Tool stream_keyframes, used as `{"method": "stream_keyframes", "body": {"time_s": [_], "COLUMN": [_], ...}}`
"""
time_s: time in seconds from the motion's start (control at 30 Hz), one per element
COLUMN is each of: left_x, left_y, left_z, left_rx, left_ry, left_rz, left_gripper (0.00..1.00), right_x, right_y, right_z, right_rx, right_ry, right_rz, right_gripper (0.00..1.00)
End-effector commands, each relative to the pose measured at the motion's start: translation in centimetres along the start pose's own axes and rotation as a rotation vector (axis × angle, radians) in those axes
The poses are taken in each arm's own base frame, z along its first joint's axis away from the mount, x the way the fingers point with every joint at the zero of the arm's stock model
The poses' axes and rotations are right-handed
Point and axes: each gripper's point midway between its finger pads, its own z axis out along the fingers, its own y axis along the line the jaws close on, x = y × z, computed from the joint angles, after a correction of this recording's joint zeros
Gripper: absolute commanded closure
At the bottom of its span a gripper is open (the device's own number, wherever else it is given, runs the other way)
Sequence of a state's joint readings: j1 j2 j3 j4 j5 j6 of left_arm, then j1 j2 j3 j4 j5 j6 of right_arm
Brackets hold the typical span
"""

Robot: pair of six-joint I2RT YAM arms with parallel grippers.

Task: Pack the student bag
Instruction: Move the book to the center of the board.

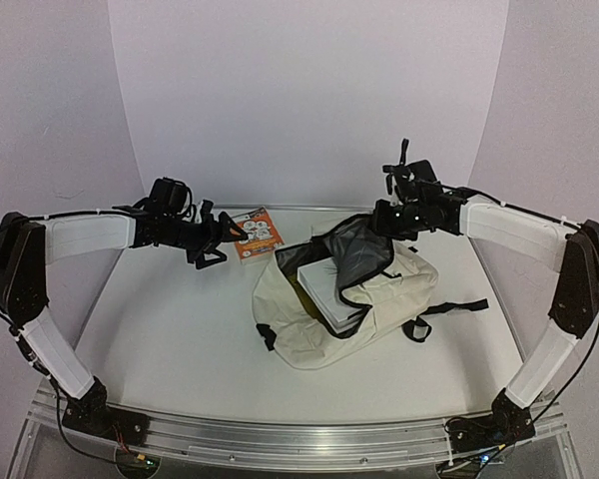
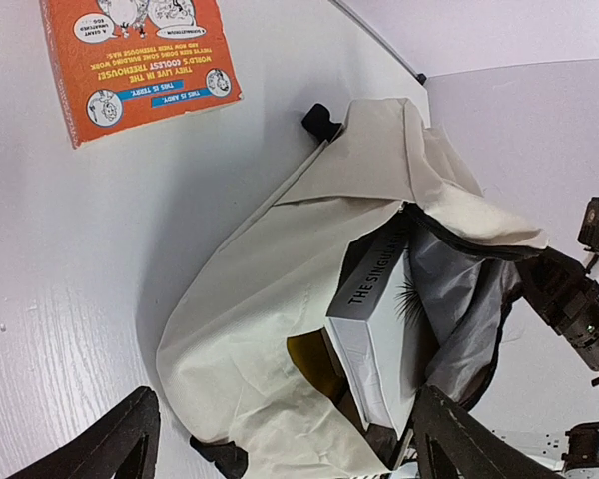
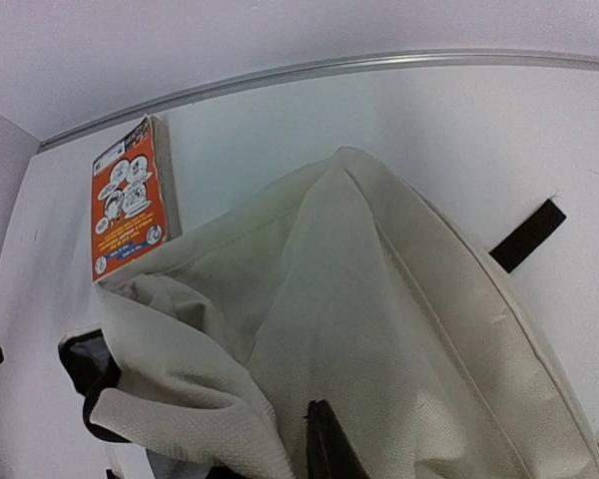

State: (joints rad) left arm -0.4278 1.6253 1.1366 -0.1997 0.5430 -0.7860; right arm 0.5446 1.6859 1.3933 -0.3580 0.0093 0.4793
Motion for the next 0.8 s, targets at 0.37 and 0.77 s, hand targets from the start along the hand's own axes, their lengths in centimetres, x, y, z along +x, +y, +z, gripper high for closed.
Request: {"method": "stream_keyframes", "body": {"time_s": [0.37,0.77], "left_x": [-3.2,-7.5], "left_y": [-0.2,2.7], "left_z": [-0.5,1.3], "left_rx": [0.007,0.021], "left_ry": [-0.058,-0.115], "left_rz": [0.041,-0.044], "left_gripper": [0.11,0.11], "right_x": [-7.4,-8.3], "right_y": [7.3,17.3], "right_z": [-11.7,-5.8], "right_rx": [-0.359,-0.442], "right_ry": [-0.166,-0.166], "right_rz": [-0.096,-0.152], "right_gripper": [0.02,0.08]}}
